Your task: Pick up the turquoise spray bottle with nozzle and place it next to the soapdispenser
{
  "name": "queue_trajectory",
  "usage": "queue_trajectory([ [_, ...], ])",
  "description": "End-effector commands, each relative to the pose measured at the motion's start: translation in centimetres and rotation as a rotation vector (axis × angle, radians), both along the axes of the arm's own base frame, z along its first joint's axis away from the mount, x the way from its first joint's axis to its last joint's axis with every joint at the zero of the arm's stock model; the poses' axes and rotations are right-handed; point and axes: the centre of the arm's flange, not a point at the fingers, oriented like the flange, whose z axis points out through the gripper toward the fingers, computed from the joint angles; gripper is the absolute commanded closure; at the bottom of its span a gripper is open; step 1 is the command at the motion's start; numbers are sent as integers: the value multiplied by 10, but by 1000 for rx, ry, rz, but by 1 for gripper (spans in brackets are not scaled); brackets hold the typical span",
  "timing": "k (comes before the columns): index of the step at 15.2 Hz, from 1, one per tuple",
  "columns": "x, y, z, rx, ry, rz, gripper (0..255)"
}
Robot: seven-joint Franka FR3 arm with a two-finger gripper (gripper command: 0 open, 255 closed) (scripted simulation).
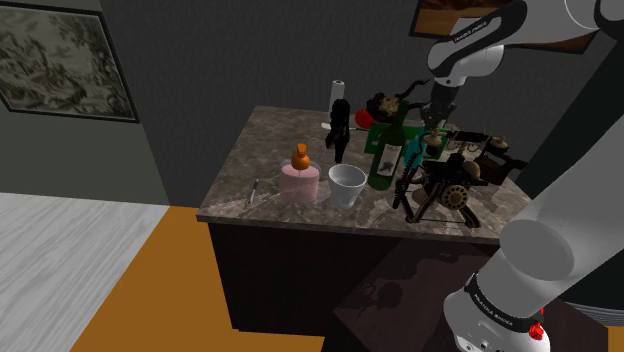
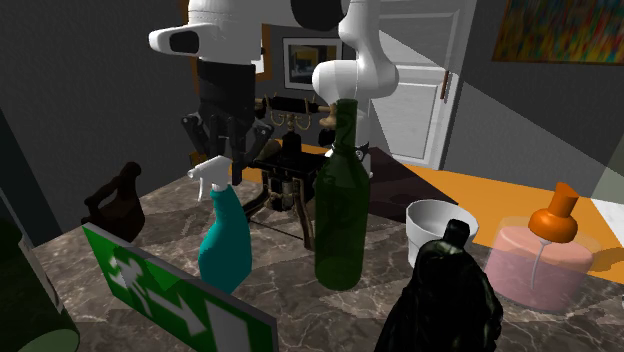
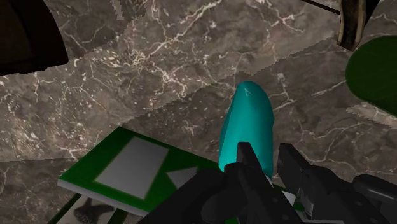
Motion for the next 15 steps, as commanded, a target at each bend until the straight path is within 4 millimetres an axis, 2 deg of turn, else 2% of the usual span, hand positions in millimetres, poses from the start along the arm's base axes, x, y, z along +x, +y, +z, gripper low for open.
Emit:
queue_trajectory([
  [1,-1,0,9,0,0,0,255],
  [15,-1,0,83,0,0,0,255],
])
